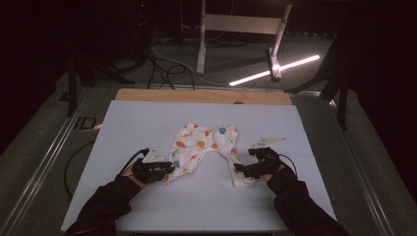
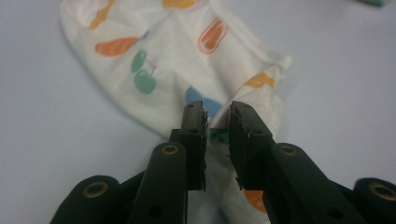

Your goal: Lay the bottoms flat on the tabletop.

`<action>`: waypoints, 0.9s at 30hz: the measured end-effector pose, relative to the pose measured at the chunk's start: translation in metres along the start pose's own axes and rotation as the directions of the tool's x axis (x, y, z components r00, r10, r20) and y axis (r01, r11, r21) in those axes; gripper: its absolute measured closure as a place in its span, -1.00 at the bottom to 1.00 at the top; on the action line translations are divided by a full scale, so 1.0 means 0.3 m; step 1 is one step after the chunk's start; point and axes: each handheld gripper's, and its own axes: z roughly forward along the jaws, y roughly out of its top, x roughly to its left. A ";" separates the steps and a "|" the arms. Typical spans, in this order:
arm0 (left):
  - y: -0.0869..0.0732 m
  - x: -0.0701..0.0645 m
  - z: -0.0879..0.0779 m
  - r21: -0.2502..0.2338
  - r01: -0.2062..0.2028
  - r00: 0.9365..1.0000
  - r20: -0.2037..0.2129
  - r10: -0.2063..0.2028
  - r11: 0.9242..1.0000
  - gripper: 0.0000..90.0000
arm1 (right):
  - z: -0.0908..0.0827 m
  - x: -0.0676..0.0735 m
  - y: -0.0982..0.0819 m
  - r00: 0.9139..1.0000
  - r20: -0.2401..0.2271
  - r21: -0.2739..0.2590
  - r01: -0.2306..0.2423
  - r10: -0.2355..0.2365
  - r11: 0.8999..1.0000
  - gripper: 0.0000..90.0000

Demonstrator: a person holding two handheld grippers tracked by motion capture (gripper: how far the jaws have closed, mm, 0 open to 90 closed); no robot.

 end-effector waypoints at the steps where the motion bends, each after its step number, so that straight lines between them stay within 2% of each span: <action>1: 0.004 -0.007 -0.005 -0.006 -0.005 1.000 0.004 0.005 1.000 0.62 | 0.001 0.000 0.000 1.000 -0.001 0.000 -0.001 0.001 1.000 -0.69; 5: 0.019 -0.041 -0.012 -0.025 -0.033 0.999 0.031 0.034 0.999 0.61 | 0.000 0.001 0.001 1.000 0.002 0.003 0.000 0.000 1.000 -0.69; 10: 0.024 -0.075 0.012 0.002 -0.072 0.994 0.079 0.072 0.997 0.66 | 0.000 0.000 0.000 1.000 -0.009 -0.002 -0.005 0.005 1.000 -0.69; 11: 0.025 -0.080 0.019 0.011 -0.075 0.993 0.096 0.073 0.997 0.70 | 0.000 0.002 0.000 1.000 -0.006 -0.001 0.001 -0.001 1.000 -0.69; 12: 0.026 -0.085 0.024 0.018 -0.080 0.991 0.110 0.077 0.997 0.86 | 0.000 0.005 0.001 1.000 -0.007 -0.004 0.000 0.000 1.000 -0.69; 13: 0.029 -0.092 0.028 0.023 -0.080 0.989 0.124 0.077 0.997 0.93 | -0.001 0.008 0.002 1.000 -0.014 -0.007 -0.003 0.003 1.000 -0.69; 16: 0.045 -0.116 0.031 0.016 -0.098 0.980 0.175 0.093 0.995 0.96 | 0.000 0.019 0.008 1.000 -0.013 -0.010 0.015 -0.015 1.000 -0.69; 17: 0.045 -0.116 0.031 0.016 -0.098 0.980 0.175 0.093 0.995 0.96 | 0.000 0.019 0.008 1.000 -0.013 -0.010 0.015 -0.015 1.000 -0.69; 18: 0.064 -0.132 0.024 -0.015 -0.092 0.973 0.210 0.093 0.996 0.96 | -0.001 0.019 0.009 1.000 -0.016 -0.011 0.017 -0.017 1.000 -0.69; 20: 0.081 -0.146 0.016 -0.050 -0.079 0.966 0.242 0.089 0.996 0.96 | 0.000 0.015 0.008 1.000 -0.013 -0.007 0.013 -0.013 1.000 -0.69; 21: 0.089 -0.153 0.013 -0.069 -0.063 0.964 0.255 0.079 0.996 0.96 | -0.001 0.013 0.007 1.000 -0.012 -0.007 0.011 -0.011 1.000 -0.69; 23: 0.095 -0.161 0.015 -0.102 -0.005 0.956 0.290 0.034 0.995 0.96 | -0.002 0.012 0.007 1.000 -0.012 -0.009 0.008 -0.008 1.000 -0.69; 24: 0.094 -0.166 0.022 -0.099 0.015 0.956 0.291 0.015 0.995 0.96 | -0.003 0.010 0.007 1.000 -0.012 -0.010 0.007 -0.007 1.000 -0.69; 25: 0.089 -0.172 0.031 -0.083 0.010 0.959 0.282 0.014 0.997 0.95 | -0.004 0.010 0.007 1.000 -0.012 -0.009 0.007 -0.007 1.000 -0.69; 27: 0.074 -0.187 0.057 -0.015 -0.030 0.969 0.245 0.033 0.999 0.94 | -0.005 0.011 0.006 1.000 -0.008 -0.008 0.008 -0.008 1.000 -0.69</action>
